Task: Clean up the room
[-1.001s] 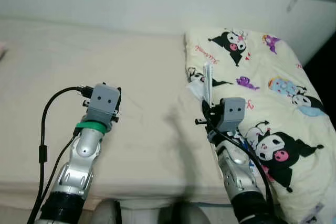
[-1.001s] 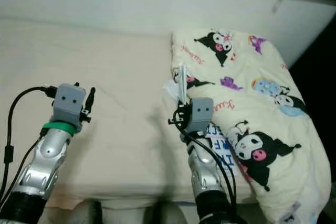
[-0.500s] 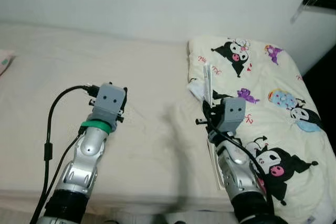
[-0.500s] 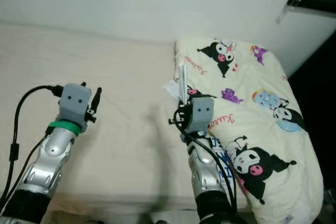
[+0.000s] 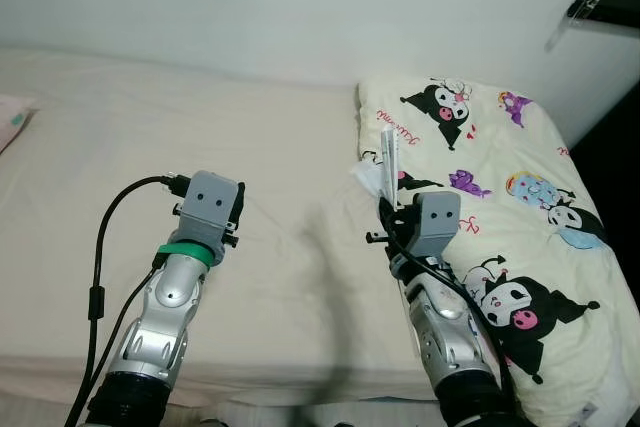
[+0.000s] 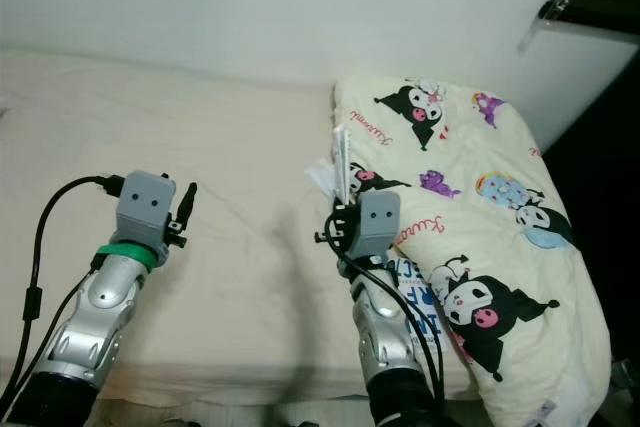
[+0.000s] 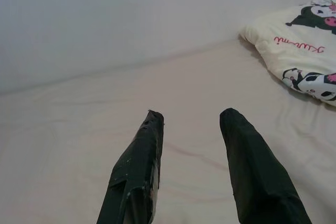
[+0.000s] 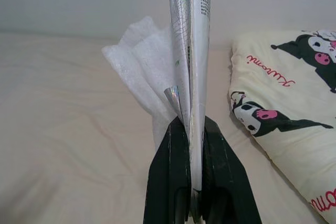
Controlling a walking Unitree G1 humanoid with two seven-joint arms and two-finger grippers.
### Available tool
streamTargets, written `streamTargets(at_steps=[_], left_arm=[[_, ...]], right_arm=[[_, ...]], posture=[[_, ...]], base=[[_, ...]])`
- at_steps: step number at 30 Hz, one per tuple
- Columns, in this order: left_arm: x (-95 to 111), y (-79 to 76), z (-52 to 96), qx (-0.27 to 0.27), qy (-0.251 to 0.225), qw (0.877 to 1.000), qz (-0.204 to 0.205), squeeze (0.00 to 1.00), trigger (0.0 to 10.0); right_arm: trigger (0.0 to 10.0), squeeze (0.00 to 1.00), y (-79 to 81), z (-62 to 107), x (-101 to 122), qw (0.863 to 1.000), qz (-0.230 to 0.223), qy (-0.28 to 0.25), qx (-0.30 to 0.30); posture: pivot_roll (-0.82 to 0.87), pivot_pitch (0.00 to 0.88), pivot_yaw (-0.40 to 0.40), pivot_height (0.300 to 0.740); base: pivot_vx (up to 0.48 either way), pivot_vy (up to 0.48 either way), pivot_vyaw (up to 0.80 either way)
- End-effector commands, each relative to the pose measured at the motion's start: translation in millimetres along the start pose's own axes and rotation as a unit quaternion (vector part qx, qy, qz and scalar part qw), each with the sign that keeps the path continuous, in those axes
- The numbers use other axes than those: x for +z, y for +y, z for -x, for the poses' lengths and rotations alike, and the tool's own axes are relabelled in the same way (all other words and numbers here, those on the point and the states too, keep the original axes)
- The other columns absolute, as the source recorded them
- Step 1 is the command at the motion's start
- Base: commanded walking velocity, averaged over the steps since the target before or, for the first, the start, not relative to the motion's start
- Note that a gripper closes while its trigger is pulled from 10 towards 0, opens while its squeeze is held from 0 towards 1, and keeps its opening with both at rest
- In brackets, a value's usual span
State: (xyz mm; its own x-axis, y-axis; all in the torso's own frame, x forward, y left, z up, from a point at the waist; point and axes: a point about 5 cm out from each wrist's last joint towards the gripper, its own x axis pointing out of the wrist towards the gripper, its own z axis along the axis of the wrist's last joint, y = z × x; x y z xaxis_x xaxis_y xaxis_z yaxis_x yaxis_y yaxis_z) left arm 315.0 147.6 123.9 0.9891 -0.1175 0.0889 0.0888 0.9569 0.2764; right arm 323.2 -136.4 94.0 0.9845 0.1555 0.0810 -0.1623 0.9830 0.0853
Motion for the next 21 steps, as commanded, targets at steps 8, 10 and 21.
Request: streamTargets(at_steps=[8,10,21], left_arm=[[-2.2,-5.6,3.4,-0.012,0.004,1.0,-0.001,0.0,10.0],[-1.9,-5.1,3.6,-0.012,0.004,1.0,-0.001,0.0,10.0],[-2.1,-4.0,3.9,-0.01,0.003,1.0,-0.002,0.0,10.0]], right_arm=[[10.0,0.0,0.7,4.8,-9.1,1.0,0.0,0.017,0.001],[10.0,0.0,1.0,4.7,-9.2,1.0,0.0,0.017,0.001],[10.0,0.0,1.6,4.4,-10.1,1.0,0.0,0.019,0.003]], posture=[[0.07,0.0,-0.041,0.74],[0.07,0.0,-0.041,0.74],[0.07,0.0,-0.039,0.74]], base=[[-0.277,0.0,0.0],[-0.388,0.0,0.0],[-0.386,0.0,0.0]])
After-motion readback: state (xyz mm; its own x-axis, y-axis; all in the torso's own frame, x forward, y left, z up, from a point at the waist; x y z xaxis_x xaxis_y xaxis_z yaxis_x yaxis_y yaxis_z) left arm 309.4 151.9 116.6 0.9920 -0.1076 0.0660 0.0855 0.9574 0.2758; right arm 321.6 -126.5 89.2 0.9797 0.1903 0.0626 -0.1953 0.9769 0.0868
